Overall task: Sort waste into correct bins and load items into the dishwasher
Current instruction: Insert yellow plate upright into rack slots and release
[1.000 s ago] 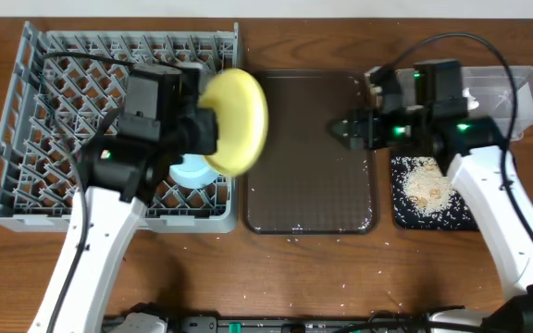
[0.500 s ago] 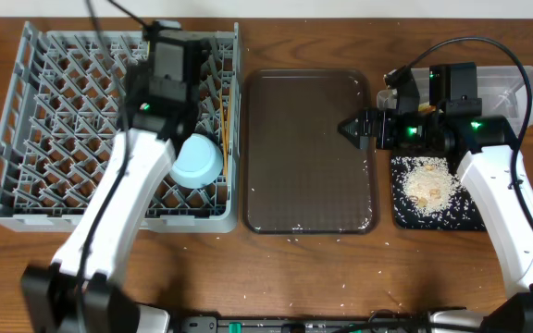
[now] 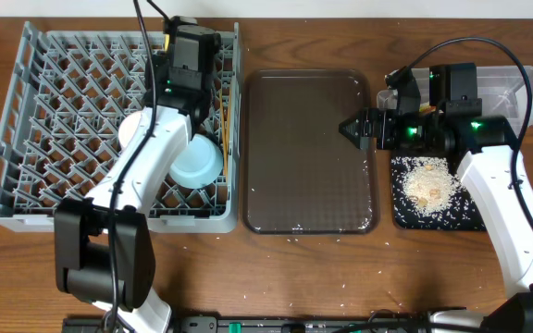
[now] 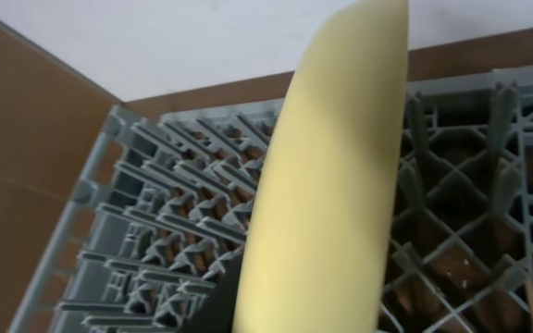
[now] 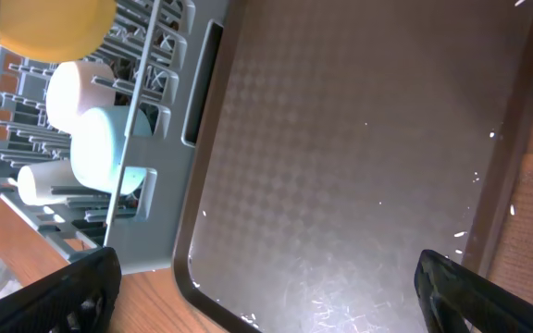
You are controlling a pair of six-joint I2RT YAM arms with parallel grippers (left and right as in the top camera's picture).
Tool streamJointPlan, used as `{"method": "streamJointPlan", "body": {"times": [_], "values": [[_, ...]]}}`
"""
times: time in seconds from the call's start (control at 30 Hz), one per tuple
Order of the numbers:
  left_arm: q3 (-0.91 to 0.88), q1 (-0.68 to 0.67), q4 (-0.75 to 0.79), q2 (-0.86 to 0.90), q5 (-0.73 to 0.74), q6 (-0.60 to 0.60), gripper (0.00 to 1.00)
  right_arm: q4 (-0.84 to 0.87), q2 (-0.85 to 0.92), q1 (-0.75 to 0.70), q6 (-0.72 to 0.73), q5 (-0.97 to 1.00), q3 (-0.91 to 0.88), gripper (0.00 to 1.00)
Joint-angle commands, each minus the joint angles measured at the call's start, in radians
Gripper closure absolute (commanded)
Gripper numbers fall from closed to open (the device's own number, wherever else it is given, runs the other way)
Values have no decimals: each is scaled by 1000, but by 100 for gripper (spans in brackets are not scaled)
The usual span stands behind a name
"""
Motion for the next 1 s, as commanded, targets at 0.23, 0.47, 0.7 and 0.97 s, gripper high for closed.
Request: {"method": "streamJointPlan", "body": {"times": [0.23, 0.47, 0.7, 0.97], "values": [[2, 32, -29, 31, 98, -48, 85, -3, -20, 2, -4, 3, 5, 1], [3, 28, -21, 6, 98, -48, 42, -8, -20, 2, -4, 3, 5, 1], [3, -31, -123, -206, 104, -75, 29, -6, -21, 2, -4, 12, 5, 3], [3, -79, -514, -556, 357, -252, 14, -5, -105, 2, -12, 78, 8, 2]]}}
